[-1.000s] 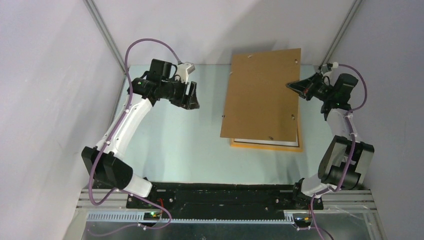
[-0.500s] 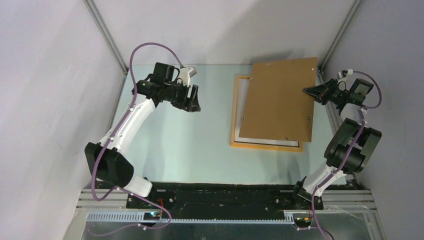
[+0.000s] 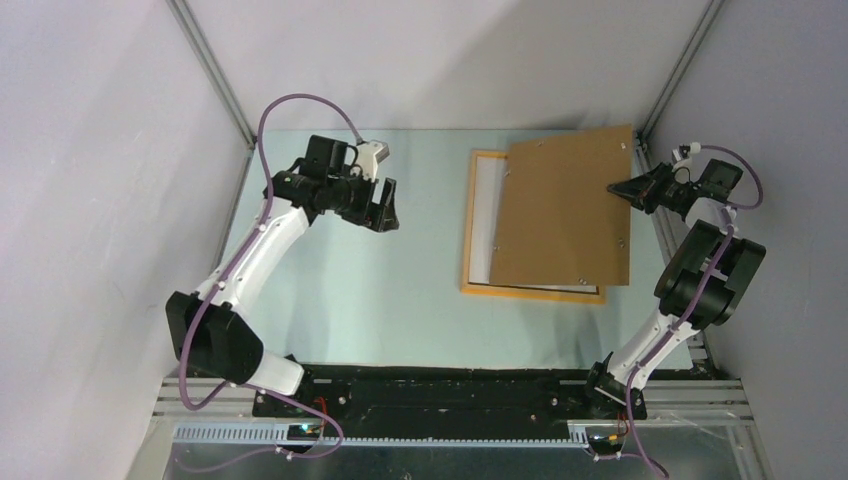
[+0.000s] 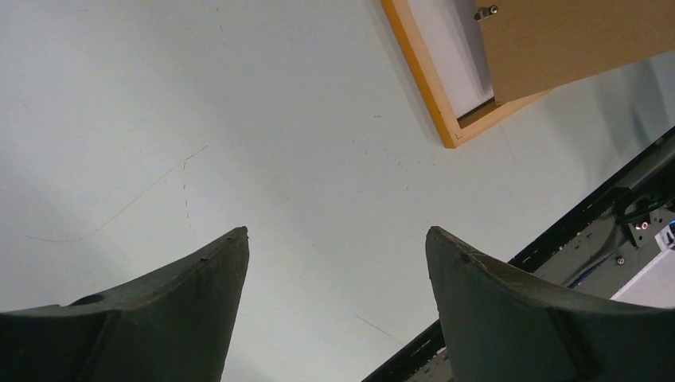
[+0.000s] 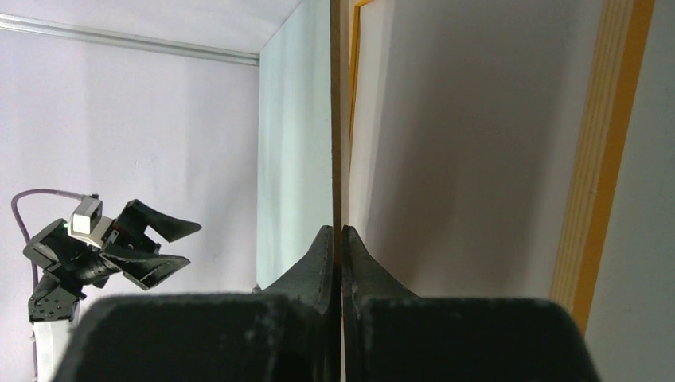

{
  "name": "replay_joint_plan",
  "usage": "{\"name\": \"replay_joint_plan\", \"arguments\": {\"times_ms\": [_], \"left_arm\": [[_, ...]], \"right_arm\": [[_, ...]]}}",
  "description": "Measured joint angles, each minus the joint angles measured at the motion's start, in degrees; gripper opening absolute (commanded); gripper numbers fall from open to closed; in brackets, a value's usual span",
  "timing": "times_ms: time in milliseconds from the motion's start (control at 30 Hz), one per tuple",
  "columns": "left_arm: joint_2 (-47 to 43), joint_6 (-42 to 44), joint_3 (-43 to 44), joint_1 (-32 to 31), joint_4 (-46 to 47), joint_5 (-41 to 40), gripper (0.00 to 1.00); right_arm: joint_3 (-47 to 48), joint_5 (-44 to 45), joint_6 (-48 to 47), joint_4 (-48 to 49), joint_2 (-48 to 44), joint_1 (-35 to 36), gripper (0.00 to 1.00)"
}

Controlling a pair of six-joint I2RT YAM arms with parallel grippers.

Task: Put the photo into the frame

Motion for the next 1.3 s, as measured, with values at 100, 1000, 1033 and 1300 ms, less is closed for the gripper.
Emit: {"name": "replay_joint_plan", "arguments": {"times_ms": [100, 1000, 1033, 1300], "left_arm": [[-0.94, 0.15, -0.26, 0.02, 0.59, -0.55, 0.87], [1.88, 0.37, 0.37, 0.02, 1.33, 0.37, 0.9], [2.86, 0.35, 0.98, -0.04, 1.31, 0.59, 0.9], [13.2, -0.31, 10.78, -4.42, 1.64, 0.46, 0.91]], "right_arm": [[0.42, -0.02, -0.2, -0.44, 0.9, 0.0, 0.0], [1.03, -1.49, 8.44, 8.37, 6.54, 4.22, 0.0], [1.03, -1.62, 8.63, 8.48, 6.54, 4.28, 0.0], [-1.9, -2.8, 12.33, 12.02, 2.36, 4.94, 0.0]]}}
